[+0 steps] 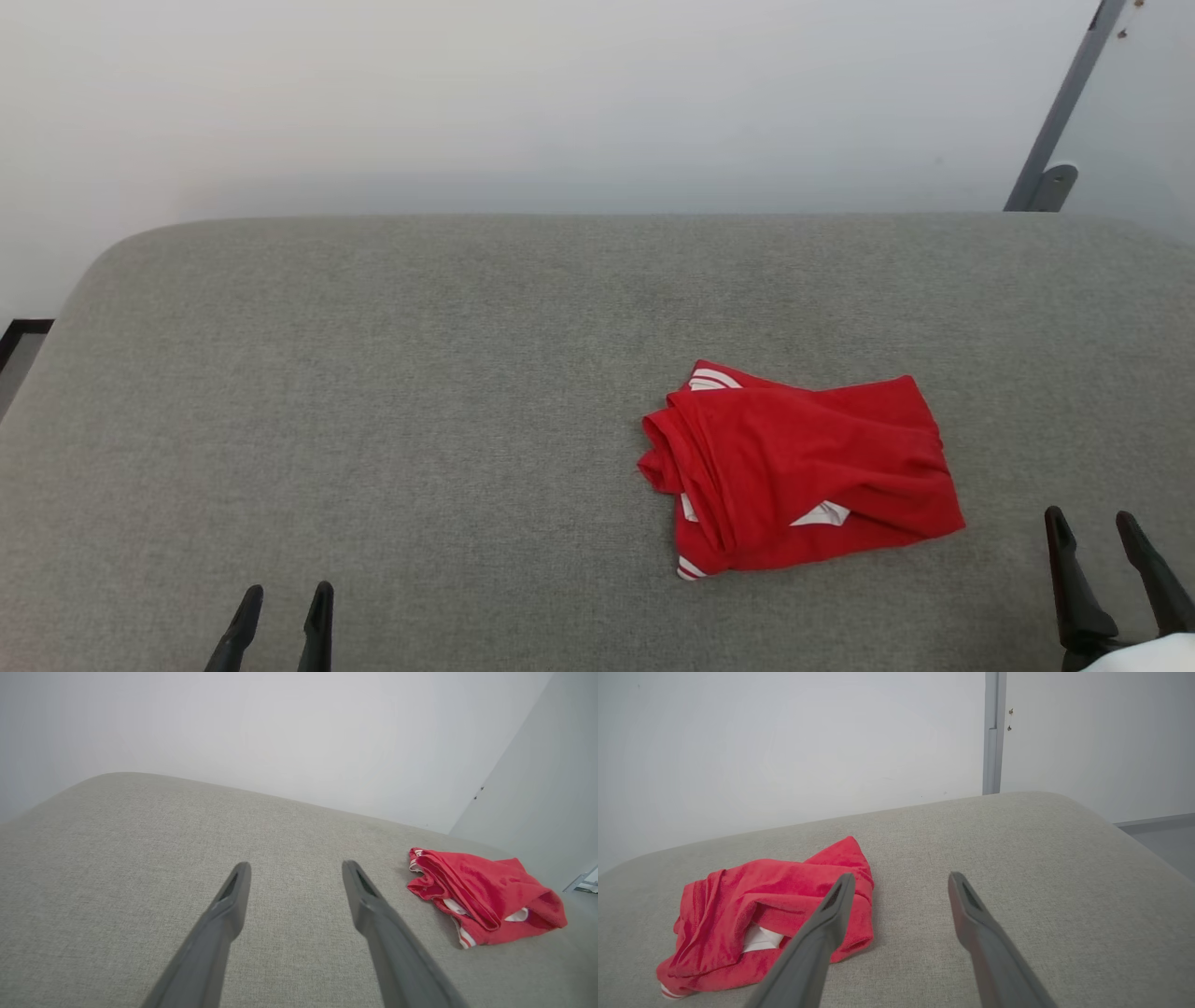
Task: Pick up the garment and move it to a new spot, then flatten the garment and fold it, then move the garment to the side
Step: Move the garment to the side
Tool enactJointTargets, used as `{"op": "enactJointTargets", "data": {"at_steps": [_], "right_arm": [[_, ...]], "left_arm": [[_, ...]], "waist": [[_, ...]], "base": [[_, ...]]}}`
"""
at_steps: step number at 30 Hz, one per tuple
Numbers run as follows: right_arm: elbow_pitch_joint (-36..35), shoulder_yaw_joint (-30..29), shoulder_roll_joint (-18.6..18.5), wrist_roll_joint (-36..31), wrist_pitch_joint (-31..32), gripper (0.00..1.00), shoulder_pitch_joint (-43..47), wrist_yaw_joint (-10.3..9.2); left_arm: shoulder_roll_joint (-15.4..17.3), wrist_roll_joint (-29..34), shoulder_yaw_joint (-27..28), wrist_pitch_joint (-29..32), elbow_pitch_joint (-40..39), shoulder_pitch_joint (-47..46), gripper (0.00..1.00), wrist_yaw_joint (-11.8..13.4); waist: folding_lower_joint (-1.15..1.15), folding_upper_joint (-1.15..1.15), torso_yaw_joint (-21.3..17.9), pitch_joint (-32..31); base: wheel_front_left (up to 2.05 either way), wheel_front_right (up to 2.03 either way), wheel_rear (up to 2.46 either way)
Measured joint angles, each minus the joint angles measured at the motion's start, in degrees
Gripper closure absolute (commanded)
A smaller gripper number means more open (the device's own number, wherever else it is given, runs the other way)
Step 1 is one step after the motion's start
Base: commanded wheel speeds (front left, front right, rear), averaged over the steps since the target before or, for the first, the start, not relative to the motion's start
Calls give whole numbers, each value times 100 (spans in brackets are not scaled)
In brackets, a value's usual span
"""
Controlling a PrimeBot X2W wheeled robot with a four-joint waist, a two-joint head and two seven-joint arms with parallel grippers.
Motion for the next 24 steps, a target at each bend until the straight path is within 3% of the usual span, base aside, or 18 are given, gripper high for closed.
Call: {"op": "enactJointTargets", "data": {"at_steps": [7, 11, 14, 15, 20, 24], "right_arm": [[-73, 31, 5, -115, 272, 0, -31, 0], [-54, 230, -241, -386, 932, 0, -481, 0], [4, 448, -504, -386, 1715, 0, -972, 1], [25, 634, -761, -339, 2306, 0, -1289, 0], [10, 814, -1223, 183, 3831, 0, -1867, 0], [-31, 825, -1400, 630, 4899, 0, -2029, 0]], "left_arm": [[-19, 26, -103, -1, -30, -55, 0, 0], [-43, 13, -231, 0, -13, -203, 0, 0], [-38, -29, -361, -1, 14, -431, 0, 0], [-30, -81, -470, 0, 43, -598, 0, 0], [-2, -188, -765, -1, 111, -988, 0, 0], [-4, -245, -869, 0, 157, -1223, 0, 0]], "waist": [[0, 0, 133, 59], [0, 0, 185, 197], [0, 0, 227, 369], [0, 0, 269, 506], [0, 0, 446, 824], [0, 0, 618, 1059]], "base": [[0, 0, 0], [0, 0, 0], [0, 0, 0], [0, 0, 0], [0, 0, 0], [0, 0, 0]]}}
